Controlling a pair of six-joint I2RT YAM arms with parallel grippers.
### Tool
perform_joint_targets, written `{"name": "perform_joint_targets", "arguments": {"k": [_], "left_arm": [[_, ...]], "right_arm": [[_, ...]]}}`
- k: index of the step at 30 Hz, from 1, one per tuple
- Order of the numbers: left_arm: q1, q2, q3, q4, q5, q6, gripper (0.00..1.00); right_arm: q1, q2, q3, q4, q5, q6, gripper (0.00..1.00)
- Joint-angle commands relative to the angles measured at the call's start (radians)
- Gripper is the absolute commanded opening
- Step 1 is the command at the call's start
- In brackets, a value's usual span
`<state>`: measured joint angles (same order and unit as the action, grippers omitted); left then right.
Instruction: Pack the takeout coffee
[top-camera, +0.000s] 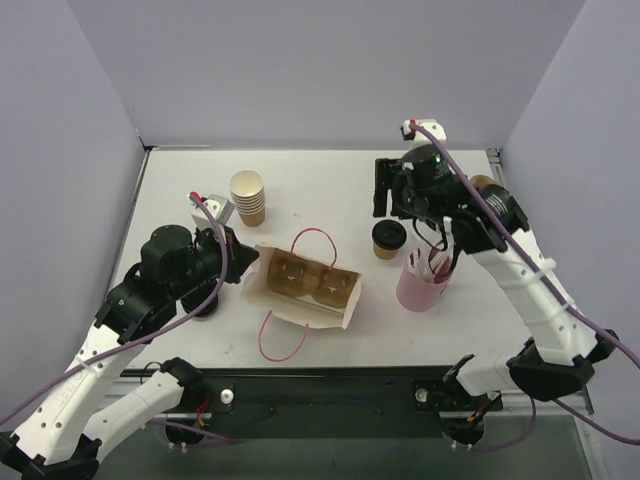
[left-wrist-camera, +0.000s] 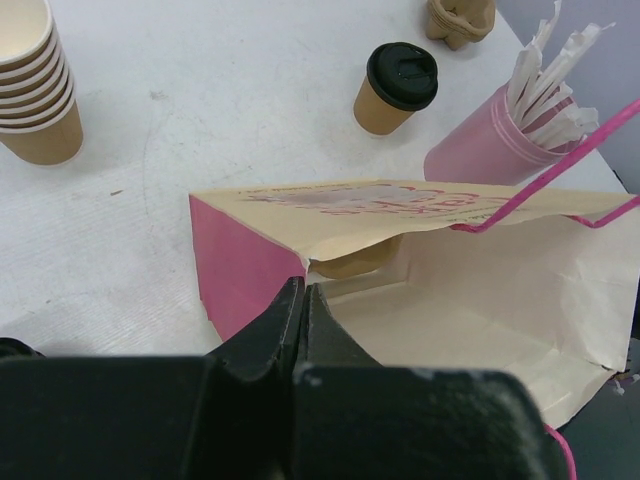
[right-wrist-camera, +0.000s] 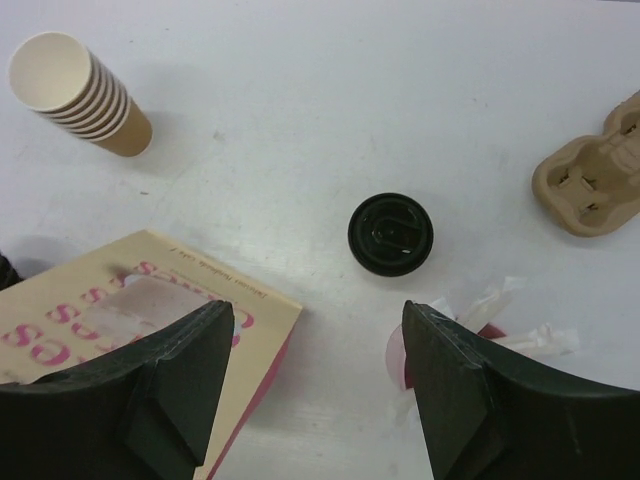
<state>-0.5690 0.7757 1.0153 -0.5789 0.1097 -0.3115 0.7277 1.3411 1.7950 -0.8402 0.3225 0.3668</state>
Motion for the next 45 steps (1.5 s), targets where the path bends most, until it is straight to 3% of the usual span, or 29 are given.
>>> {"name": "perform_joint_targets", "arguments": {"k": [1, 12, 22, 45], "left_arm": [[-0.003, -0.048, -0.018, 0.042, 0.018, -0.018, 0.00], [-0.002, -0.099, -0.046, 0.013, 0.082, 0.000, 0.00], [-0.002, -0.115, -0.031, -0.024, 0.114, -0.005, 0.00], [-0.002, -0.089, -0.027, -0.018, 0.108, 0.000, 0.00]], "right_arm": [[-0.173, 0.110, 0.027, 0.049, -0.129, -0.104, 0.70], [-0.373, 0.411, 0.066, 0.003, -0.376, -0.357, 0.78], [-0.389, 0.569, 0.073, -0.022, -0.392, -0.502, 0.77], [-0.390, 0.632, -0.009, -0.033, -0.450, -0.523, 0.77]]}}
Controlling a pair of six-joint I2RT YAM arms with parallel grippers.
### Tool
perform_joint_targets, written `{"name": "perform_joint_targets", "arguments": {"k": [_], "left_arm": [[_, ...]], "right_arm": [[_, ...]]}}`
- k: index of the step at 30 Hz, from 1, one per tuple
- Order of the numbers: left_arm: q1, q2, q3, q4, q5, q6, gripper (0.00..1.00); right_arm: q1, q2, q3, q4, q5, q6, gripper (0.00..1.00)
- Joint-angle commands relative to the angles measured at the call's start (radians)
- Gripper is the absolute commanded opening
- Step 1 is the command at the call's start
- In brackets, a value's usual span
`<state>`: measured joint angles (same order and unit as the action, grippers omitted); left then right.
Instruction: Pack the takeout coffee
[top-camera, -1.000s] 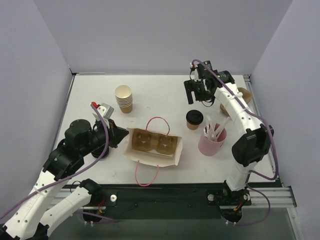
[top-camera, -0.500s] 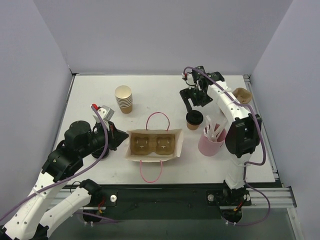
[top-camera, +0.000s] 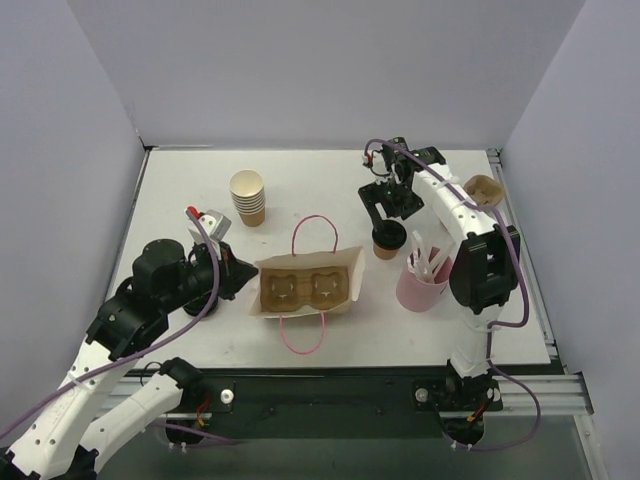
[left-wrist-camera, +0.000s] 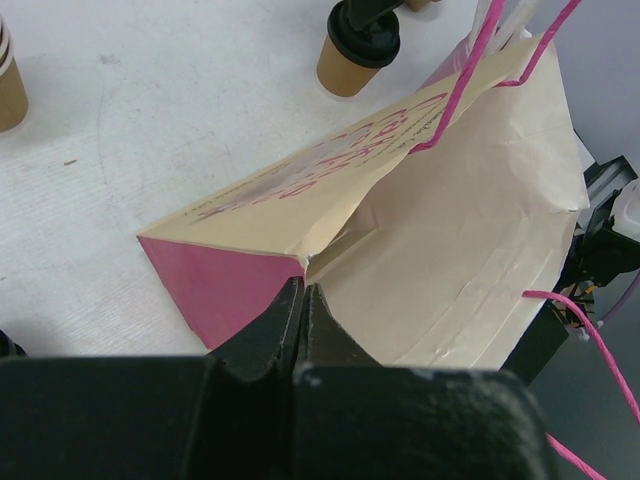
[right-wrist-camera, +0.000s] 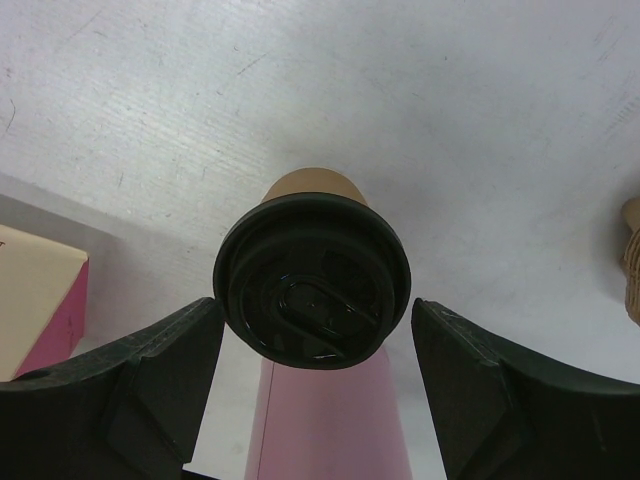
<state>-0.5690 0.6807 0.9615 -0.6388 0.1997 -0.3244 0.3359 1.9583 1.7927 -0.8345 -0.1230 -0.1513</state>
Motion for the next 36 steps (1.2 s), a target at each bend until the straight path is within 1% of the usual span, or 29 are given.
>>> {"name": "perform_joint_targets", "arguments": {"k": [1, 7, 18, 28, 36], "left_arm": [[-0.002, 0.010, 0.029, 0.042, 0.020, 0.015, 0.00], [-0.002, 0.017, 0.040, 0.034, 0.017, 0.024, 0.00], [-0.002, 0.010, 0.036, 0.027, 0.006, 0.018, 0.00], [-0.002, 0.016, 0.033, 0.034, 0.003, 0.021, 0.00], [-0.002, 0.022, 0.034, 0.042, 0.006, 0.021, 0.00]], "right_arm": [[0.002, 0.017, -0.006, -0.040, -0.004, -0.002, 0.77], [0.002, 0.036, -0.015, -0.040, 0.020, 0.001, 0.76], [0.000, 0.041, -0.033, -0.038, -0.003, 0.015, 0.74], [-0.020, 0.013, 0.063, -0.055, -0.012, 0.039, 0.76], [-0.023, 0.005, 0.016, -0.060, -0.017, 0.027, 0.76]]}}
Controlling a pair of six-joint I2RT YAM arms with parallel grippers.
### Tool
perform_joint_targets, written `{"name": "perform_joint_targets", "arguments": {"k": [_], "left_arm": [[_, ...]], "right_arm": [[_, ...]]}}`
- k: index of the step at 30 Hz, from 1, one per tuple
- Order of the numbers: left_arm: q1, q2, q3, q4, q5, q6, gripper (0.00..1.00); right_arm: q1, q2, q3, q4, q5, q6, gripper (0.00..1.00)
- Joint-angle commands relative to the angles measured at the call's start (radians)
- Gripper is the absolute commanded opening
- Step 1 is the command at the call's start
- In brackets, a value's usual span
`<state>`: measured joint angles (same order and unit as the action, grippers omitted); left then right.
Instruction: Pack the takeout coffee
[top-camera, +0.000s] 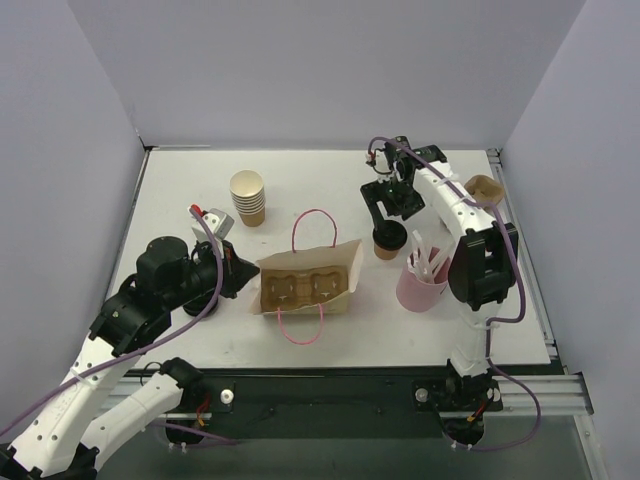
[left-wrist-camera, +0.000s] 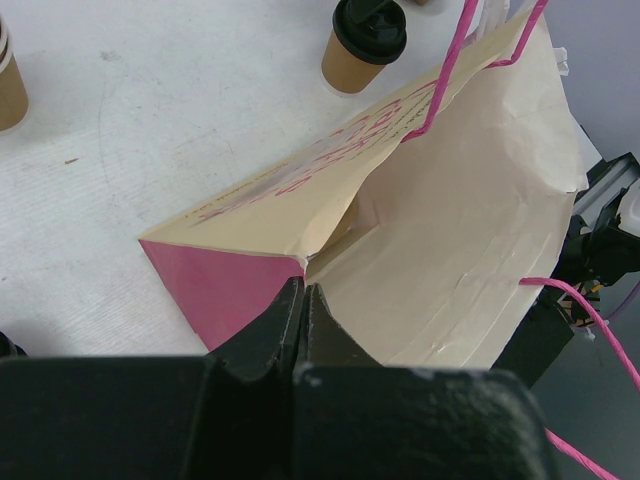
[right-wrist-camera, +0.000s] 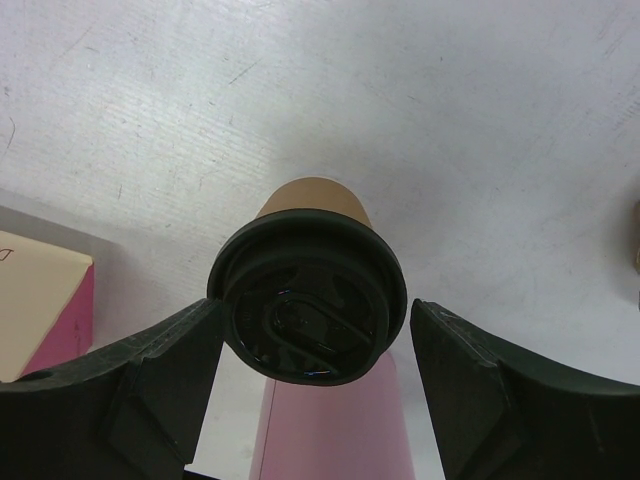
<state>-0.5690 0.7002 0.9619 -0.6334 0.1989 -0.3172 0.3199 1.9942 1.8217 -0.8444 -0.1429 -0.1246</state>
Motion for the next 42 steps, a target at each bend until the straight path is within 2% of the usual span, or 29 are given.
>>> {"name": "perform_joint_targets", "arguments": {"k": [1, 15, 26, 42], "left_arm": [[-0.002, 0.002, 0.032, 0.038, 0.007, 0.013, 0.00], [-0.002, 0.009, 0.035, 0.041, 0.007, 0.018, 0.00], [-0.002, 0.013, 0.040, 0.040, 0.005, 0.023, 0.00], [-0.002, 0.008, 0.024, 0.047, 0.010, 0.017, 0.00]], "right_arm": [[-0.007, -0.032, -0.021, -0.050, 0.003, -0.001, 0.76], [-0.005, -0.015, -0.056, -0.047, 0.012, -0.006, 0.75], [-0.008, -0.052, 0.007, -0.047, 0.014, 0.008, 0.76], [-0.005, -0.090, -0.024, -0.045, -0.027, 0.010, 0.76]]}}
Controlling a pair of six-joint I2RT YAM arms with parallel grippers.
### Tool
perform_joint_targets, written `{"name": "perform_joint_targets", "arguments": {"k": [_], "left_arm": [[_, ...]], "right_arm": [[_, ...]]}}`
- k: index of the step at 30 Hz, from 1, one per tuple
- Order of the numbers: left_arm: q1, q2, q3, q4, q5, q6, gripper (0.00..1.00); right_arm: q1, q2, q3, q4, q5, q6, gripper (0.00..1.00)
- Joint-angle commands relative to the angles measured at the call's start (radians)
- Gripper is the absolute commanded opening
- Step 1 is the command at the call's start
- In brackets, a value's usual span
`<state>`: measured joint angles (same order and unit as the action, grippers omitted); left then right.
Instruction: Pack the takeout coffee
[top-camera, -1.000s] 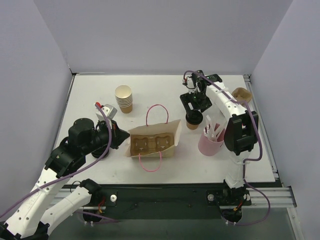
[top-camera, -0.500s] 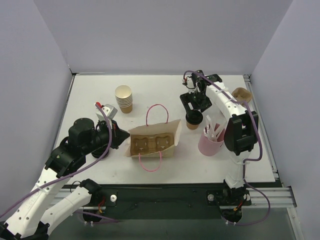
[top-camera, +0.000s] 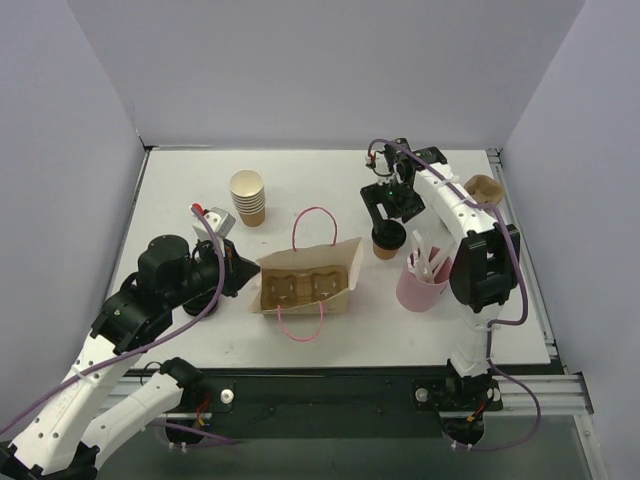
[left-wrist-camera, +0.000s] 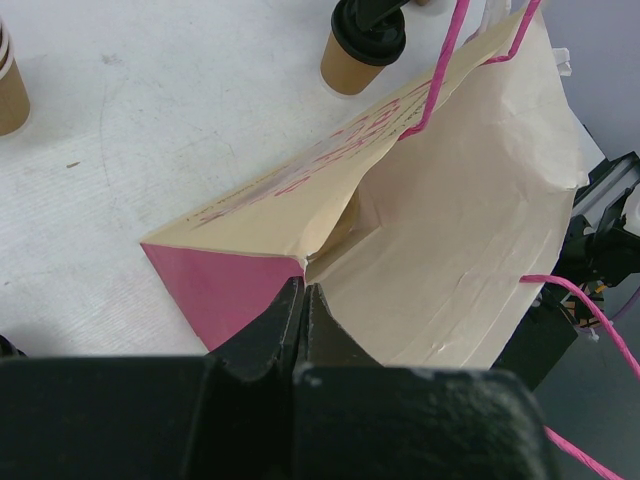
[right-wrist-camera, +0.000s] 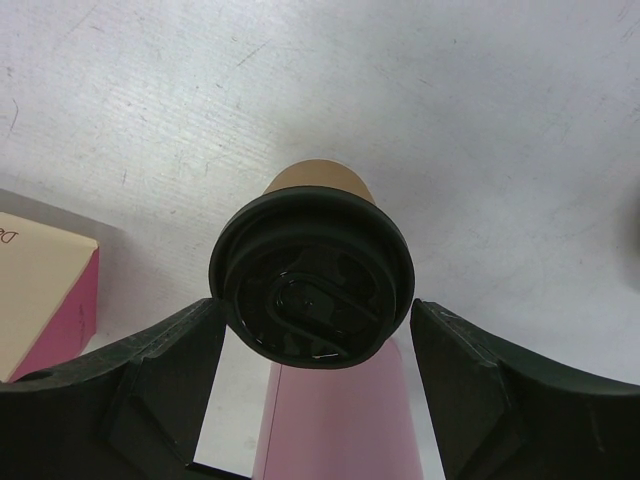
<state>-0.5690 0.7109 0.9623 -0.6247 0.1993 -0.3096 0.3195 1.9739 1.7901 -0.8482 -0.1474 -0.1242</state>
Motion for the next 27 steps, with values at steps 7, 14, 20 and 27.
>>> {"name": "perform_joint_targets", "arguments": {"k": [7, 14, 20, 27], "left_arm": [[-0.002, -0.011, 0.021, 0.033, 0.006, 0.006, 0.00], [-0.002, -0.011, 0.023, 0.033, 0.005, 0.009, 0.00], [-0.002, -0.013, 0.019, 0.036, 0.000, 0.009, 0.00], [-0.002, -0.008, 0.024, 0.040, -0.003, 0.013, 0.00]], "right_arm": [[0.004, -0.061, -0.020, -0.043, -0.021, 0.008, 0.76], [0.009, -0.053, -0.038, -0.045, -0.024, 0.015, 0.76], [0.010, -0.040, -0.055, -0.046, -0.024, 0.014, 0.76], [0.026, -0.015, -0.040, -0.046, 0.015, 0.009, 0.74]]}}
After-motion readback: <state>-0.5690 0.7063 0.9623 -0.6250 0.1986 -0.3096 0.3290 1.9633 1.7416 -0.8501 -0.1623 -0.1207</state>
